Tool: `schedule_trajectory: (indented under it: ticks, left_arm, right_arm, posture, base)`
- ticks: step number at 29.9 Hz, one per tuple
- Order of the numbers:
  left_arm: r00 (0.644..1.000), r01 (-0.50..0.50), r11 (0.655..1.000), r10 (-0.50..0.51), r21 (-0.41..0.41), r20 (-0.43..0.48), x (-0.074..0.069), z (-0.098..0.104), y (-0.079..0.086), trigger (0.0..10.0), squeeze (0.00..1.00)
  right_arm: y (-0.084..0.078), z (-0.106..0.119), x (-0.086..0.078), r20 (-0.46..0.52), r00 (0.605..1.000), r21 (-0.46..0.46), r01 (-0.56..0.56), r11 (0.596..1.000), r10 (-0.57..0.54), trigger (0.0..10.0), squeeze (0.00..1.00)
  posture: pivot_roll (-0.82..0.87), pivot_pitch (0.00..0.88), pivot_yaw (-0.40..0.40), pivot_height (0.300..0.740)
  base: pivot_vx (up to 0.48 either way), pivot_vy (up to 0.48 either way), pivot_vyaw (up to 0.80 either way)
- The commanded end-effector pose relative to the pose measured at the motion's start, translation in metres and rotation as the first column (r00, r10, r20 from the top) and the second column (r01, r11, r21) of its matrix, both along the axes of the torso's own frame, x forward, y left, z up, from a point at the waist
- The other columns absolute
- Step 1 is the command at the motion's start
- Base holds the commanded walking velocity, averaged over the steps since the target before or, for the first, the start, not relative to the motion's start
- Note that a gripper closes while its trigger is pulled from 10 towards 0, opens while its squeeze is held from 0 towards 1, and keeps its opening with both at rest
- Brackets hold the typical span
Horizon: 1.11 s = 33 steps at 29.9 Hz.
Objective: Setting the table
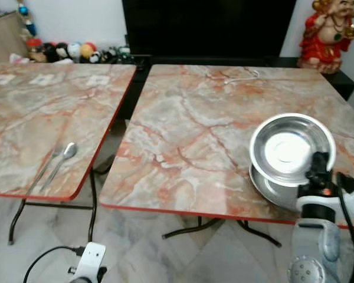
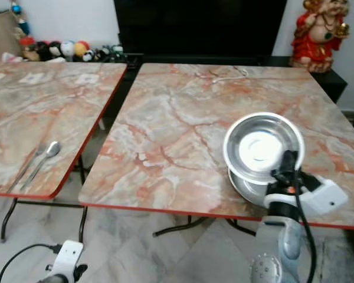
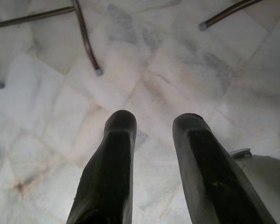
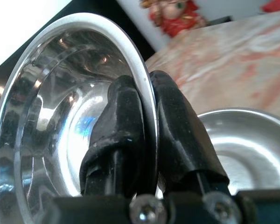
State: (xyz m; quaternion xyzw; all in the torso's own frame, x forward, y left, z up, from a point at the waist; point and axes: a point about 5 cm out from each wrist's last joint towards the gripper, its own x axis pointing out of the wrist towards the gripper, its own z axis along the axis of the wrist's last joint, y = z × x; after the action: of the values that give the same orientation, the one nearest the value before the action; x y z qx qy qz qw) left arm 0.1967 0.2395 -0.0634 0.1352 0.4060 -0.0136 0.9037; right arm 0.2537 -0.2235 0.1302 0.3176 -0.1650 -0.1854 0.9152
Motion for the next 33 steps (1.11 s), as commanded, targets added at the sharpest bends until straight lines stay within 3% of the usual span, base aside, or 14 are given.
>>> schedule_trajectory:
  ticks: [1, 3, 8, 12, 15, 20, 25, 30, 33]
  left_arm:
    - [1.000, -0.002, 1.000, 0.003, 0.014, -0.010, -0.001, 0.000, 0.003, 10.0, 0.00]
    - [1.000, -0.007, 1.000, 0.007, 0.012, -0.008, 0.000, 0.000, 0.003, 10.0, 0.00]
    - [1.000, -0.006, 1.000, 0.006, 0.010, -0.008, 0.000, 0.000, 0.002, 10.0, 0.00]
    - [1.000, -0.002, 1.000, 0.002, 0.008, -0.007, 0.001, 0.001, 0.001, 10.0, 0.00]
    - [1.000, -0.006, 1.000, 0.006, 0.008, -0.003, 0.003, 0.001, 0.001, 10.0, 0.00]
    - [1.000, -0.013, 1.000, 0.013, 0.006, 0.003, 0.004, 0.002, 0.002, 10.0, 0.00]
    - [1.000, -0.009, 1.000, 0.009, 0.005, 0.003, 0.004, 0.003, 0.002, 10.0, 0.00]
    - [1.000, -0.002, 1.000, 0.002, 0.003, 0.006, 0.006, 0.003, 0.001, 10.0, 0.00]
    - [1.000, 0.002, 1.000, -0.002, 0.005, 0.006, 0.006, 0.003, 0.001, 10.0, 0.00]
  right_arm:
    - [-0.010, 0.004, 0.002, 0.016, 0.997, 0.053, 0.074, 0.996, -0.075, 10.0, 0.00]
    - [-0.026, 0.006, 0.001, 0.012, 0.990, 0.087, 0.139, 0.986, -0.141, 10.0, 0.00]
    - [-0.032, 0.012, 0.004, 0.000, 0.983, 0.074, 0.181, 0.981, -0.182, 10.0, 0.00]
    - [-0.042, 0.010, 0.011, -0.044, 0.964, 0.142, 0.264, 0.954, -0.261, 10.0, 0.00]
    - [-0.037, 0.003, 0.022, -0.136, 0.966, 0.128, 0.236, 0.963, -0.218, 10.0, 0.00]
    - [-0.033, 0.005, 0.027, -0.126, 0.970, 0.144, 0.225, 0.964, -0.208, 10.0, 0.00]
    - [-0.022, -0.006, 0.038, -0.226, 0.964, 0.155, 0.176, 0.972, -0.138, 10.0, 0.00]
    - [-0.020, -0.025, 0.036, -0.339, 0.929, 0.174, 0.217, 0.961, -0.149, 10.0, 0.00]
    - [-0.020, -0.029, 0.034, -0.353, 0.922, 0.179, 0.234, 0.956, -0.159, 10.0, 0.00]
  posture:
    - [0.03, 0.000, 0.007, 0.740]
    - [0.02, 0.000, 0.008, 0.740]
    - [0.02, 0.001, 0.013, 0.740]
    - [0.01, 0.005, 0.017, 0.740]
    - [0.02, 0.008, 0.015, 0.740]
    - [0.02, 0.016, 0.016, 0.740]
    - [0.02, 0.023, 0.020, 0.740]
    - [0.03, 0.024, 0.019, 0.740]
    - [0.03, 0.024, 0.019, 0.740]
  base:
    - [0.000, 0.000, 0.00]
    - [0.000, 0.000, 0.00]
    - [0.000, 0.000, 0.00]
    - [0.000, 0.000, 0.00]
    - [0.000, 0.000, 0.00]
    - [0.000, 0.000, 0.00]
    - [0.000, 0.000, 0.00]
    - [0.000, 0.000, 0.00]
    - [0.000, 0.000, 0.00]
